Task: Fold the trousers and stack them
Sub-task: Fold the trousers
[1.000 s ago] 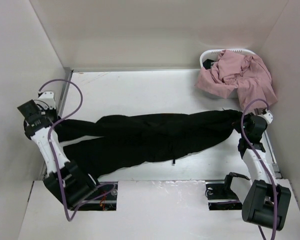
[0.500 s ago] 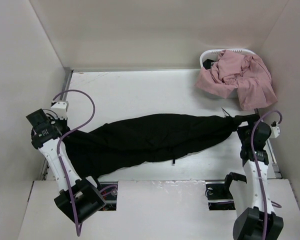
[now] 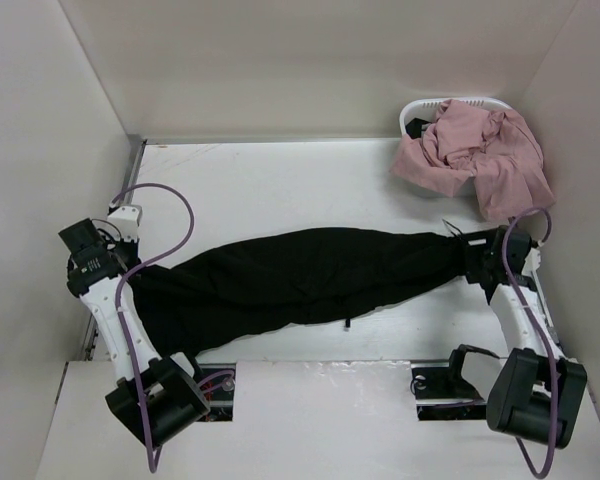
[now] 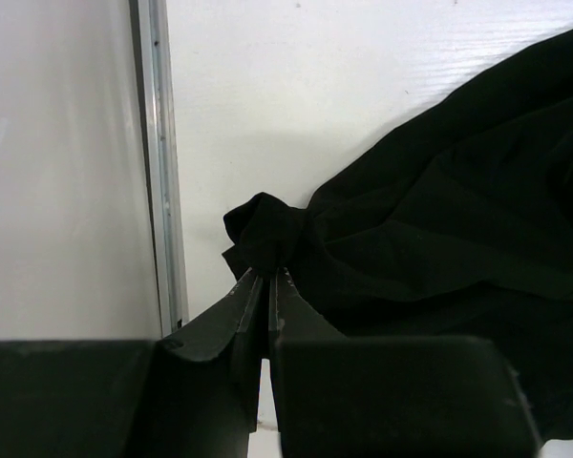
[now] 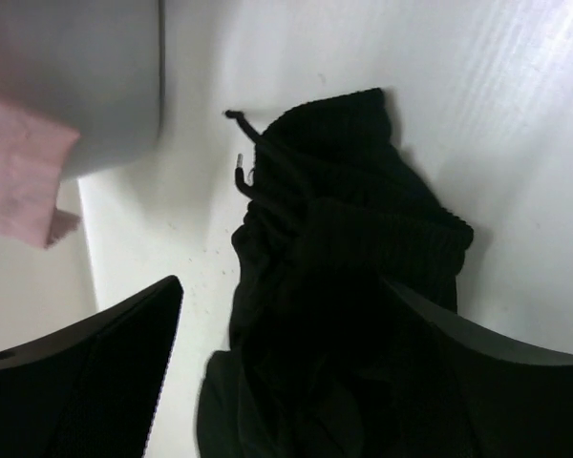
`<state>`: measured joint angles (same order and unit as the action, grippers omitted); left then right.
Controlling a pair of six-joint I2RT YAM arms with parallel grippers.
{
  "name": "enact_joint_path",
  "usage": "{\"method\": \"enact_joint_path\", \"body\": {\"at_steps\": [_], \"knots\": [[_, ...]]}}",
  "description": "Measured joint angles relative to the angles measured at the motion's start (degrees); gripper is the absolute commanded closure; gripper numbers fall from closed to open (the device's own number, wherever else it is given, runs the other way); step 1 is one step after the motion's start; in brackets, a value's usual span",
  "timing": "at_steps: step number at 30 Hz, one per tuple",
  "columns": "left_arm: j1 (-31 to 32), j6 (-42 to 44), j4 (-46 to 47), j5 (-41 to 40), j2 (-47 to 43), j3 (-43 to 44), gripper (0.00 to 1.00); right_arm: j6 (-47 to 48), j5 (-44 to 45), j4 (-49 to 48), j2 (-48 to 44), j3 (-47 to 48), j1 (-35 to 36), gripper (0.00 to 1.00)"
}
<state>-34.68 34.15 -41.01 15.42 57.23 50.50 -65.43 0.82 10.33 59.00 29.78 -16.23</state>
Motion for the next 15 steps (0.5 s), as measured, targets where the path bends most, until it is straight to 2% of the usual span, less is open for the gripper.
{"method": "enact_joint_path", "body": {"at_steps": [4,5,6,11,15], "knots": [[0.0,0.1,0.3,-0.3,0.2,0.0,1.0,-0.6,-1.6,0.2,-2.6,-1.4,-2.6,0.86],[0.2,0.1,0.4,-0.4,0.5,0.0,1.0,-0.6,-2.2,0.1,-2.8,-1.4,-3.0,0.95],[0.3,0.1,0.6,-0.4,0.8,0.0,1.0,-0.5,-2.7,0.0,-2.8,-1.4,-3.3,0.99],[1.2,-0.3,2.4,-0.4,3.0,1.4,1.0,0.5,-4.4,-0.8,-0.1,0.4,-2.1,1.0],[2.6,-2.8,6.7,-0.3,7.0,7.4,1.0,3.8,-8.3,-6.1,8.9,10.6,3.4,1.0]]}}
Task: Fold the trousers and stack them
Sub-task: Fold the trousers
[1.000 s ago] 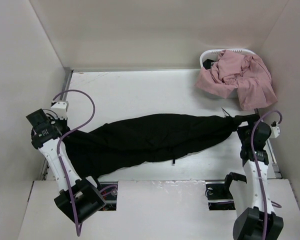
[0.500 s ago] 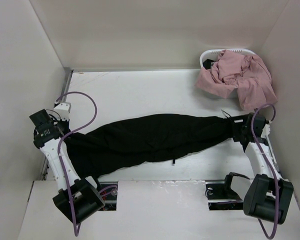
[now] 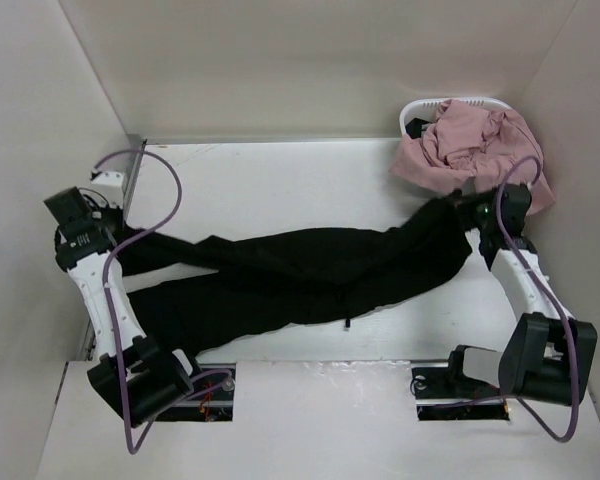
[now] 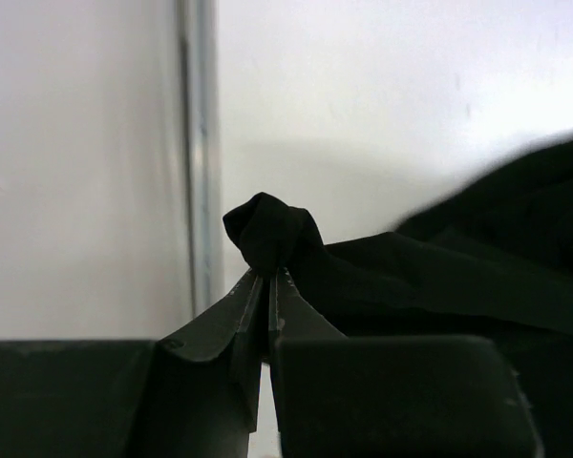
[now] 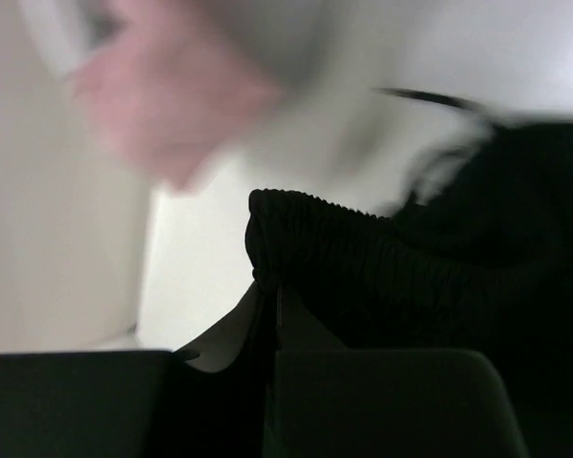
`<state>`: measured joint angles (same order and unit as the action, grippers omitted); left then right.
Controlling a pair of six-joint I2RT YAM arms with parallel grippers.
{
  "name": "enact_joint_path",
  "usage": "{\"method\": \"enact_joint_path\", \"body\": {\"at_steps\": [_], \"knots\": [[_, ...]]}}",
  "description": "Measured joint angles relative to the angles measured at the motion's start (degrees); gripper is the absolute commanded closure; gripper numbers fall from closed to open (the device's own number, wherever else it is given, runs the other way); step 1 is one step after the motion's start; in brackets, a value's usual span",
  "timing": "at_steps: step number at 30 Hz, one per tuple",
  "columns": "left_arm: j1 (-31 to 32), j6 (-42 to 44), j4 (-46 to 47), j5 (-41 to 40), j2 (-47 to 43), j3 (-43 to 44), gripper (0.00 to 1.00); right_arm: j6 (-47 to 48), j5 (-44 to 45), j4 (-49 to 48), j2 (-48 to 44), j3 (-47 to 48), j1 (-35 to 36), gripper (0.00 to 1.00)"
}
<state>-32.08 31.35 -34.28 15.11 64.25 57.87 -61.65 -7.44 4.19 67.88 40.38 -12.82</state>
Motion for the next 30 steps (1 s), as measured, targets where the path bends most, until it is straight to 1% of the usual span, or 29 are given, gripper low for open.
{"method": "enact_joint_path", "body": {"at_steps": [1,3,6,8,10,13,17,20,22,24,27,30], "knots": [[-0.1,-0.9,1.6,0.1,0.9,2.0,1.0,1.0,-1.2,-3.1,1.9,3.0,1.2,1.0],[-1.2,-2.3,5.2,0.4,1.7,5.4,1.0,2.9,-3.1,-10.0,2.8,5.8,2.4,1.0],[-4.5,-3.0,9.9,1.6,0.6,8.4,1.0,4.8,-5.3,-18.5,-0.1,4.2,1.4,1.0],[-6.3,-2.4,10.3,3.0,-1.3,8.4,1.0,5.5,-6.2,-22.9,-2.5,0.4,-0.2,1.0],[-7.5,-1.3,9.7,4.1,-3.4,7.5,1.0,5.9,-6.8,-25.6,-3.7,-4.8,-1.4,1.0],[-8.3,1.6,6.3,5.4,-6.2,3.8,1.0,6.0,-7.2,-25.5,-2.4,-11.8,-2.6,0.97],[-9.4,9.0,-4.9,5.9,-7.2,-1.1,1.0,5.8,-7.8,-21.7,2.9,-15.6,-6.1,0.9],[-11.4,16.2,-14.6,5.0,-7.2,-2.4,1.0,5.8,-7.9,-19.8,5.9,-15.7,-8.4,0.8],[-13.2,21.6,-19.7,4.2,-7.8,-2.4,1.0,5.8,-8.0,-18.9,7.2,-15.4,-9.1,0.66],[-14.8,26.8,-23.8,3.1,-8.8,-2.4,1.0,5.9,-8.0,-18.3,8.9,-14.4,-9.3,0.57],[-16.3,34.7,-29.6,0.9,-10.3,-2.8,1.0,6.1,-8.3,-18.1,12.4,-11.9,-9.3,0.37],[-16.8,41.0,-33.7,-1.7,-11.5,-4.9,1.0,6.4,-8.7,-17.9,15.2,-9.6,-8.7,0.25]]}}
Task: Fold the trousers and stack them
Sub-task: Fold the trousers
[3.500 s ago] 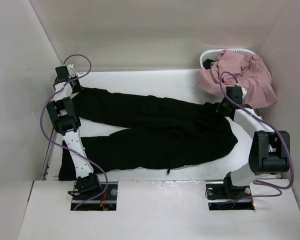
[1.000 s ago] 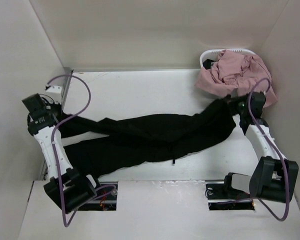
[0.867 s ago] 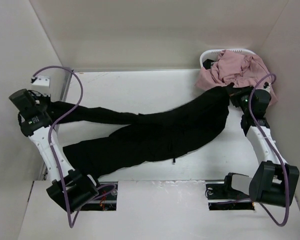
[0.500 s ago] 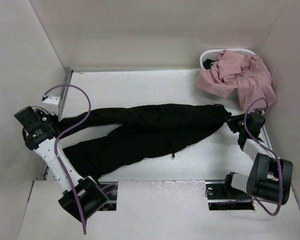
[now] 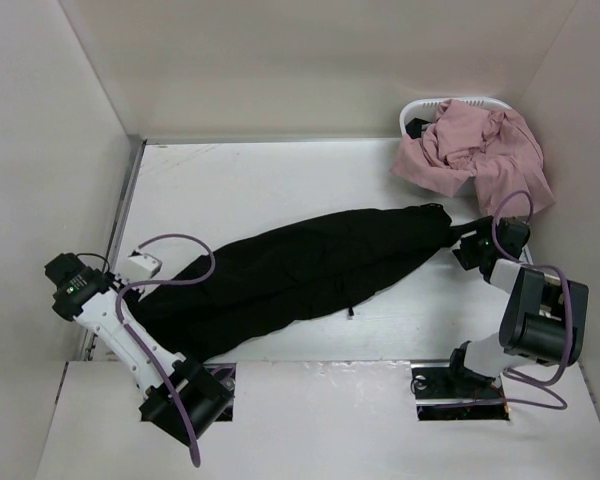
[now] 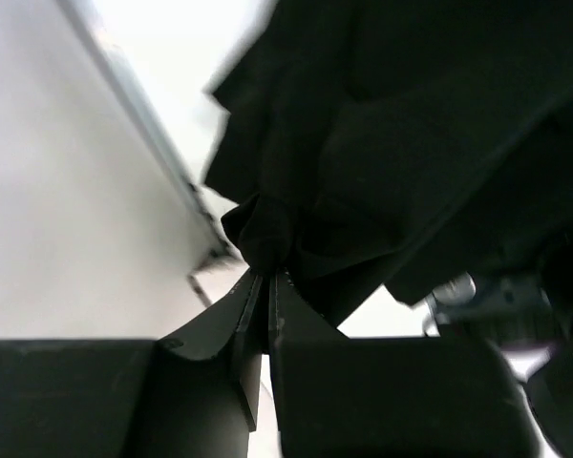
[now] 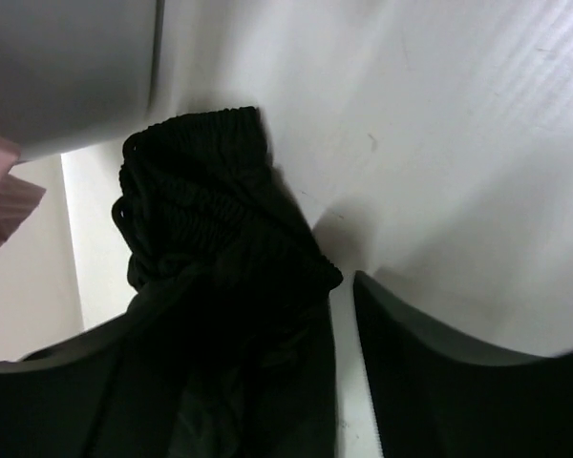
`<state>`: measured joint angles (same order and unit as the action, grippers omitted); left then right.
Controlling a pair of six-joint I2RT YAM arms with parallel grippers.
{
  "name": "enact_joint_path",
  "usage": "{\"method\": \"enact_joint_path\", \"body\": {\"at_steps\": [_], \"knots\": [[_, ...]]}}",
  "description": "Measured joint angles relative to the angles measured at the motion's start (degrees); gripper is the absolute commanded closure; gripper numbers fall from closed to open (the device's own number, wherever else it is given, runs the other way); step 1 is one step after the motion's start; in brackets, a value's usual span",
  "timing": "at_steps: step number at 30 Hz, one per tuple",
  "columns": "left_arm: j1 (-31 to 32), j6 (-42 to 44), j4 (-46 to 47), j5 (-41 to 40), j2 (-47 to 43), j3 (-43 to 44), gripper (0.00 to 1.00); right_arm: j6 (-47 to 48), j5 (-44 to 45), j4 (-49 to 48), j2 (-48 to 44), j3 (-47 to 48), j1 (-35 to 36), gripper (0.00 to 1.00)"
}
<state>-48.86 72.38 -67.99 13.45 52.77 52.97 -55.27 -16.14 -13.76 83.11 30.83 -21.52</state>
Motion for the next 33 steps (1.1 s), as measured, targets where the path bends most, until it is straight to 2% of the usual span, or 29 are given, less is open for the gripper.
{"method": "enact_joint_path", "body": {"at_steps": [2,3,6,8,10,11,13,15,18,20,23,25,27,30,33], "knots": [[-0.2,2.8,-2.3,-1.4,-0.2,-1.3,1.0,0.1,-0.1,0.1,0.6,0.8,1.1,0.18],[-0.2,3.8,-3.3,-1.9,-0.2,-1.6,0.99,0.1,-0.2,0.2,0.6,1.1,1.7,0.09],[-0.2,5.8,-5.1,-2.8,-0.2,-1.7,0.95,0.2,-0.2,0.7,0.6,1.5,3.9,0.03],[-0.2,6.6,-5.5,-3.1,-0.3,-2.1,0.88,0.2,-0.1,1.5,1.3,2.2,5.8,0.0],[0.0,7.2,-5.9,-3.9,-0.2,-2.8,0.75,0.0,-0.2,1.9,3.3,3.5,7.5,0.0],[0.2,7.5,-6.2,-4.3,-0.2,-3.2,0.67,-0.2,-0.2,2.0,4.0,4.1,8.1,0.05],[0.6,8.4,-7.0,-5.3,-0.2,-3.6,0.57,-0.5,0.2,2.5,4.7,5.1,8.7,0.25],[0.7,9.4,-7.5,-6.0,-0.2,-3.6,0.53,-0.7,0.7,3.3,5.0,5.5,8.7,0.52],[0.8,11.2,-8.4,-6.8,0.5,-1.4,0.49,-0.9,1.2,4.4,5.5,5.6,8.4,0.78],[1.2,12.5,-8.7,-6.8,1.2,2.1,0.43,-1.1,1.1,4.8,6.2,5.7,8.2,0.91],[3.0,13.1,-8.4,-5.4,2.4,8.7,0.36,-1.0,1.1,5.0,6.7,5.7,7.7,1.0],[7.3,12.5,-6.8,-3.7,2.7,10.9,0.35,-0.8,1.1,5.3,6.6,5.7,7.3,1.0],[14.9,10.8,-4.8,-2.6,2.4,10.1,0.33,-0.6,1.4,6.0,5.7,5.4,6.4,1.0],[31.5,5.5,0.7,-2.6,2.4,5.2,0.33,-0.4,4.0,8.1,-1.7,2.1,4.3,1.0],[48.2,-2.7,6.4,-4.1,6.8,2.5,0.35,0.3,9.0,13.6,-15.0,-1.1,1.6,0.99]]}}
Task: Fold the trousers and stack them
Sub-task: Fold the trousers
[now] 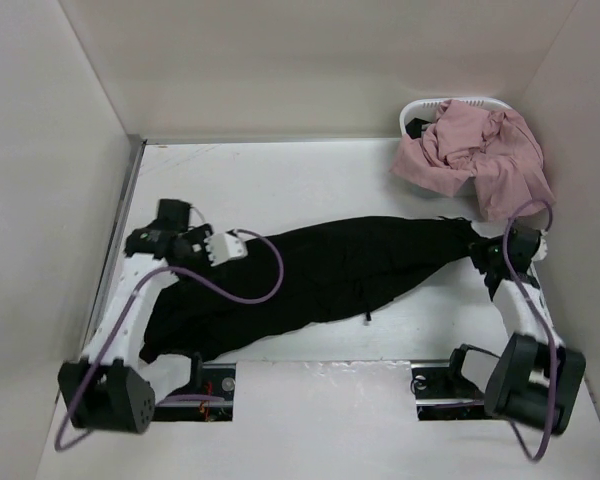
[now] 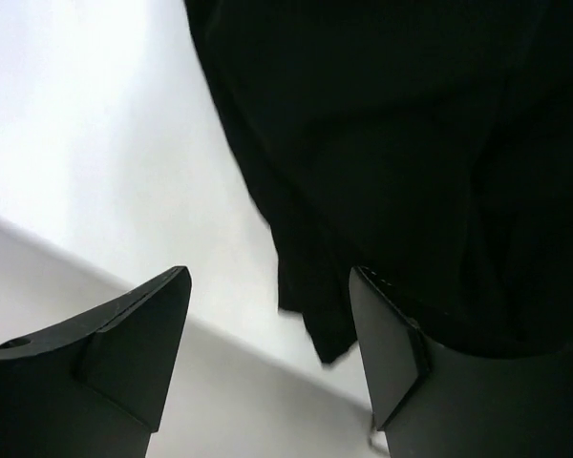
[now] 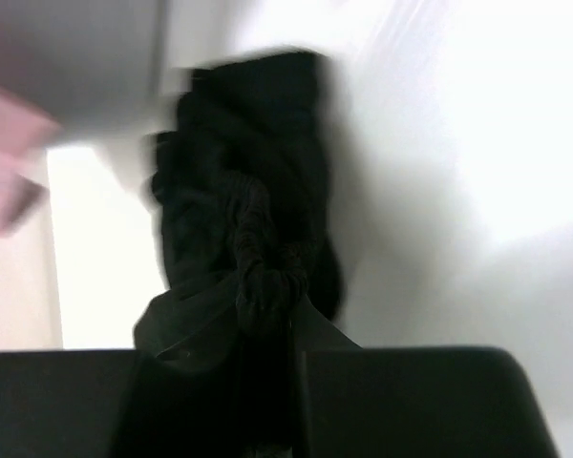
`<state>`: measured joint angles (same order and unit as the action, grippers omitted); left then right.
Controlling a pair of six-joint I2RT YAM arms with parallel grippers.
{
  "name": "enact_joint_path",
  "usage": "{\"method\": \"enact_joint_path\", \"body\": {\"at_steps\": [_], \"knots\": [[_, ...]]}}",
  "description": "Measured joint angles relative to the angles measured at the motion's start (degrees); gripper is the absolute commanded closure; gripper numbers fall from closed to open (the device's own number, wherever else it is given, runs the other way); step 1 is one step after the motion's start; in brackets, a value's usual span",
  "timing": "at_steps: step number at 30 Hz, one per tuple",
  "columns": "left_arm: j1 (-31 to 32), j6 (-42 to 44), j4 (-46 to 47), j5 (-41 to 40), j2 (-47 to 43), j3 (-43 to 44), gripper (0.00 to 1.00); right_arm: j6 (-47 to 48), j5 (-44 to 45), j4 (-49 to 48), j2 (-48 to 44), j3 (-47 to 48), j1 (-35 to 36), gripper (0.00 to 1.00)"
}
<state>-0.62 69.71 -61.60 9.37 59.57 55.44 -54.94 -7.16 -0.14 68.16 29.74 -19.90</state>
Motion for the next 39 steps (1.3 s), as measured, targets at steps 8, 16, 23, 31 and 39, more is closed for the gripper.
{"method": "enact_joint_path", "body": {"at_steps": [8,16,23,31,39], "knots": [[25.5,-18.5,11.2,0.3,23.5,6.6,0.43,4.2,16.9,14.8,-24.0,-0.5,1.0,0.0],[37.5,-24.6,13.2,0.5,26.2,-1.0,0.41,8.0,28.0,28.2,-35.6,0.9,9.4,0.0],[34.8,-27.5,19.7,-3.5,32.0,-3.5,0.42,12.1,30.6,27.7,-23.2,4.9,36.2,0.0],[25.6,-28.9,25.3,-4.3,39.1,4.8,0.42,6.4,19.6,21.2,2.4,5.1,39.2,0.0],[17.4,-21.5,29.8,-5.2,43.2,10.1,0.41,9.2,15.0,16.3,26.1,24.7,35.8,0.0]]}}
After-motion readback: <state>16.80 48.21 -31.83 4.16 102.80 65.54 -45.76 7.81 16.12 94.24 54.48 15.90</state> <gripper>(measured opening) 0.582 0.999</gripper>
